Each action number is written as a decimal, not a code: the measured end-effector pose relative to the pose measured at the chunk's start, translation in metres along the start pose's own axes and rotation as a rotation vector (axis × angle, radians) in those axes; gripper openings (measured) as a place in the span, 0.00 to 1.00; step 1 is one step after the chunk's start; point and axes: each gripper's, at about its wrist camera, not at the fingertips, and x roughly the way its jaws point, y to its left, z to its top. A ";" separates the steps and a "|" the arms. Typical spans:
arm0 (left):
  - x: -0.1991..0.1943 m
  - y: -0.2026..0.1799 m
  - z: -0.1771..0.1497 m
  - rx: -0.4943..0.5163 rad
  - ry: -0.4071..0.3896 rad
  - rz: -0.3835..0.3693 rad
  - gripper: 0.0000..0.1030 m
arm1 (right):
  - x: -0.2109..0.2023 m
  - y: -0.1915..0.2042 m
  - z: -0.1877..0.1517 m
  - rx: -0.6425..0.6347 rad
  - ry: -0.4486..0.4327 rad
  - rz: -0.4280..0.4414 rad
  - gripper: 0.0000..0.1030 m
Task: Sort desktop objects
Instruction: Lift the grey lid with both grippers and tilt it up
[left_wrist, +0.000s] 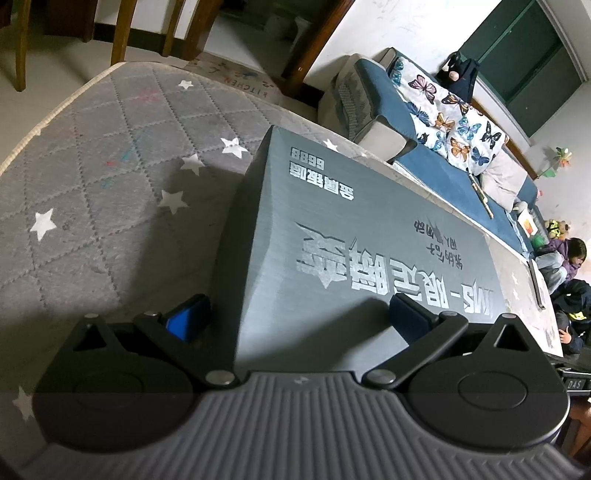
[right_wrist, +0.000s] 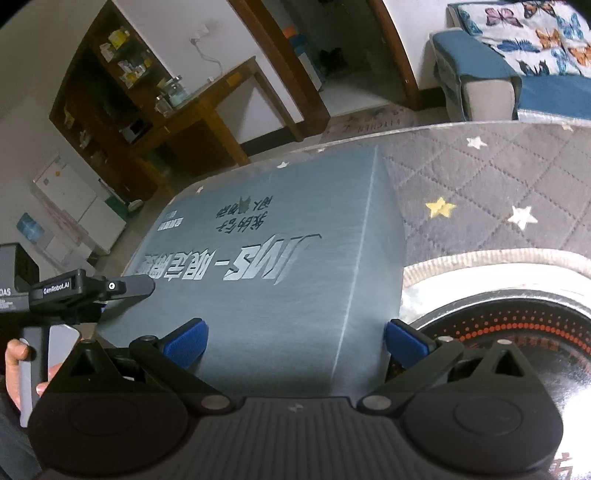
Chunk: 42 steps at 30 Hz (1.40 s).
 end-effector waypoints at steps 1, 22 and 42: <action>0.000 0.000 0.000 -0.002 0.002 0.000 1.00 | 0.000 0.001 0.000 -0.004 0.000 -0.002 1.00; -0.035 -0.024 0.006 0.015 -0.054 -0.022 1.00 | -0.033 0.025 0.007 -0.047 -0.106 -0.023 1.00; -0.095 -0.056 -0.021 0.061 -0.088 -0.052 1.00 | -0.099 0.052 -0.019 -0.062 -0.165 -0.040 1.00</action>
